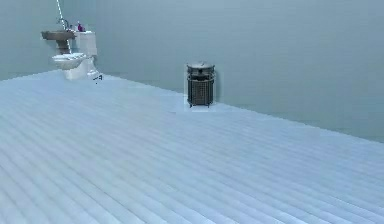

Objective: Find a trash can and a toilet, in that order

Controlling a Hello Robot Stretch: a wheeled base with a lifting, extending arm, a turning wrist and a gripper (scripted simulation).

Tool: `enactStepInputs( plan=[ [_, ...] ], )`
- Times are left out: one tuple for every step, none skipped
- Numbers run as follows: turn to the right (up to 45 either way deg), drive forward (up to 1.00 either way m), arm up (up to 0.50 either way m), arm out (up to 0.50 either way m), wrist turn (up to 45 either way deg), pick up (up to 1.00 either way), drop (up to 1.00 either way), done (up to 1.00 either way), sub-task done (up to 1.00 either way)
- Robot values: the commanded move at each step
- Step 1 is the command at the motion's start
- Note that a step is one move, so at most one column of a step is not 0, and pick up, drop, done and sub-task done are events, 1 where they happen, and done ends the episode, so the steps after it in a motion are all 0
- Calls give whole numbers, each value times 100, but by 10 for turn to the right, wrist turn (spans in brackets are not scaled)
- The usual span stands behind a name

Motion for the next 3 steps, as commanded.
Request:
enactStepInputs(
  plan=[
    [0,100,0,0,0,0,0,0,0],
    [0,100,0,0,0,0,0,0,0],
    [30,0,0,0,0,0,0,0,0]
  ],
)
